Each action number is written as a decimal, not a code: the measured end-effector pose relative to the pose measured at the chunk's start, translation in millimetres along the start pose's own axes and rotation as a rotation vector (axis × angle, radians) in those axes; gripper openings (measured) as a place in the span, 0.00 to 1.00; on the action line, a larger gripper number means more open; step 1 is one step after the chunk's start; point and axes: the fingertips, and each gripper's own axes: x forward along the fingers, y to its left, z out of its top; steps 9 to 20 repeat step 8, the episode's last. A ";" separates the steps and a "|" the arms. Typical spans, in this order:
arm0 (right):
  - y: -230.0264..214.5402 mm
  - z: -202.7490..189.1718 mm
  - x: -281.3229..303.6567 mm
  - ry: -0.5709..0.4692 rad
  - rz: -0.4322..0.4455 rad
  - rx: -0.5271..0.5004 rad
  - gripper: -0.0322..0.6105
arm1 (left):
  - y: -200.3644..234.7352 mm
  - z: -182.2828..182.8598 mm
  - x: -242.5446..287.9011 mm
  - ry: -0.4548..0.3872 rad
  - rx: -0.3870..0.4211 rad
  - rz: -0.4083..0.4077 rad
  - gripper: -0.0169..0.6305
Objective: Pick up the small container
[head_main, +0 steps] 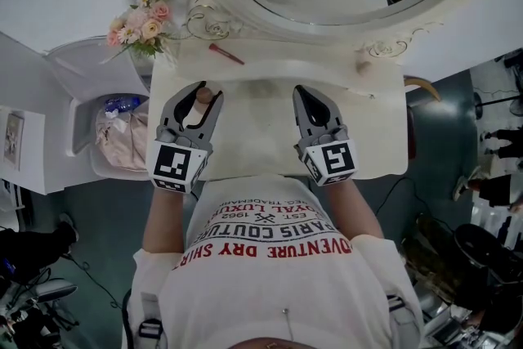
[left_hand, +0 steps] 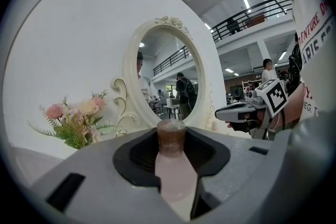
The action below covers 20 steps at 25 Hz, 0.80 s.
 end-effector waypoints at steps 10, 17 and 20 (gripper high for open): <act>1.1 0.9 2.1 0.008 -0.003 -0.011 0.05 | -1.3 2.4 3.6 -0.003 -0.005 -0.017 0.25; 1.1 0.9 2.1 0.008 -0.003 -0.011 0.05 | -1.3 2.4 3.6 -0.003 -0.005 -0.017 0.25; 1.1 0.9 2.1 0.008 -0.003 -0.011 0.05 | -1.3 2.4 3.6 -0.003 -0.005 -0.017 0.25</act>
